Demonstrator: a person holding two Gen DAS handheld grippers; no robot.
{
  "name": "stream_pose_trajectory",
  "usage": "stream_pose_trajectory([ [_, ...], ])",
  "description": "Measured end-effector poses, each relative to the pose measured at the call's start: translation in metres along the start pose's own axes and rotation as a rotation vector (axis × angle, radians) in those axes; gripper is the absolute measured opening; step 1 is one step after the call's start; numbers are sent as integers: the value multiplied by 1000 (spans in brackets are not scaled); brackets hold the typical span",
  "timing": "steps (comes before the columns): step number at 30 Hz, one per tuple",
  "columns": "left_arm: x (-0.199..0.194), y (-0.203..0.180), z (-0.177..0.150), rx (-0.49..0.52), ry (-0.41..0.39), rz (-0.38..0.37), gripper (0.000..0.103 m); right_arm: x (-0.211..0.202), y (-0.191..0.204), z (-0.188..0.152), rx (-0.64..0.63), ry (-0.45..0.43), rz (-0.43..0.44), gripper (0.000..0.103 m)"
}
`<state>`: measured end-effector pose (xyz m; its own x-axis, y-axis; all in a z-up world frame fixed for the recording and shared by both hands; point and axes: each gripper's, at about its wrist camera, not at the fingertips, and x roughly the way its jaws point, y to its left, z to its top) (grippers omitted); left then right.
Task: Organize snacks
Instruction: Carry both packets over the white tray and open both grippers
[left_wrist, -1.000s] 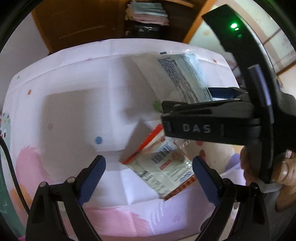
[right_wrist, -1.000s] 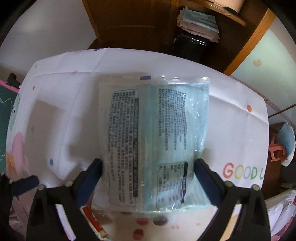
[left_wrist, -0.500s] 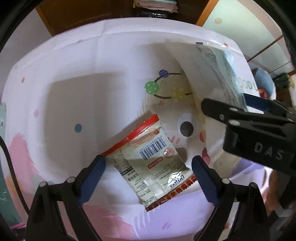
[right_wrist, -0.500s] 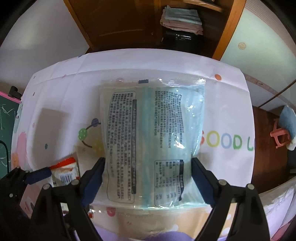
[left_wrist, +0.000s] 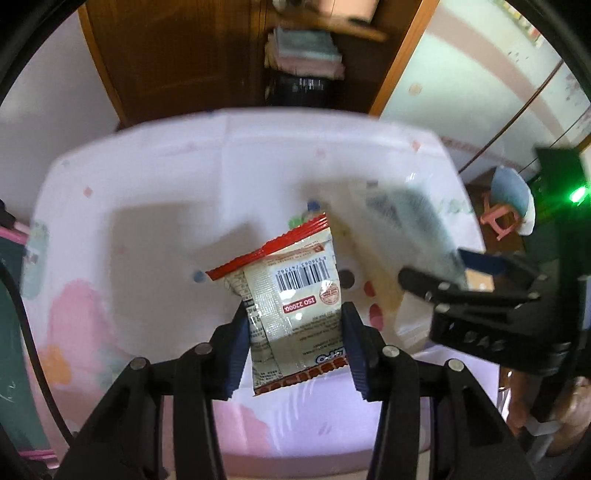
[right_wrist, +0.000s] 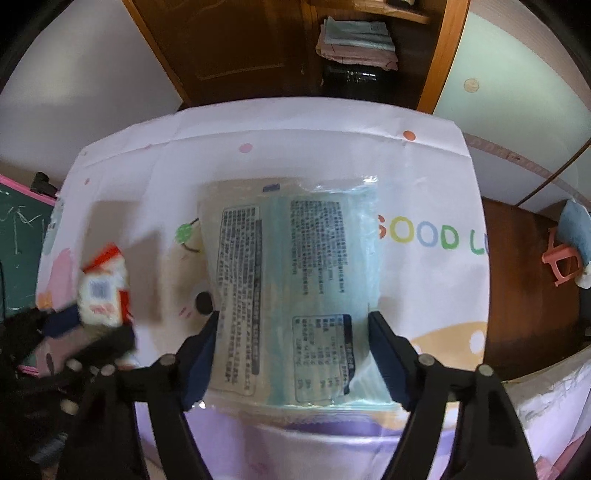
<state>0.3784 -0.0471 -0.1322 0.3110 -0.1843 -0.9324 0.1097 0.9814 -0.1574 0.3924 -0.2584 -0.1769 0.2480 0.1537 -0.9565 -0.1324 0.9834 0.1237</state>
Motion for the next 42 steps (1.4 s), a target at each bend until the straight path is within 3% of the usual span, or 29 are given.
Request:
stream_pose_trajectory([
  [5, -59, 12, -4, 2, -82, 1, 45, -29, 5, -12, 31, -46, 42, 73],
  [11, -134, 18, -49, 58, -160, -28, 45, -108, 44, -60, -22, -173, 159, 73],
  [16, -196, 21, -107, 104, -236, -77, 46, -183, 86, -141, -127, -299, 181, 73],
  [22, -252, 22, -181, 141, -340, -121, 46, -236, 111, -221, -132, -434, 151, 74],
  [30, -264, 28, -254, 122, -420, -116, 46, -254, 122, -298, -56, -550, 112, 74],
  [34, -249, 33, -280, 77, -467, -9, 46, -243, 122, -316, -11, -520, 99, 74],
  [42, -211, 40, -302, 43, -366, 34, 46, -225, 138, -330, -12, -454, 53, 74],
])
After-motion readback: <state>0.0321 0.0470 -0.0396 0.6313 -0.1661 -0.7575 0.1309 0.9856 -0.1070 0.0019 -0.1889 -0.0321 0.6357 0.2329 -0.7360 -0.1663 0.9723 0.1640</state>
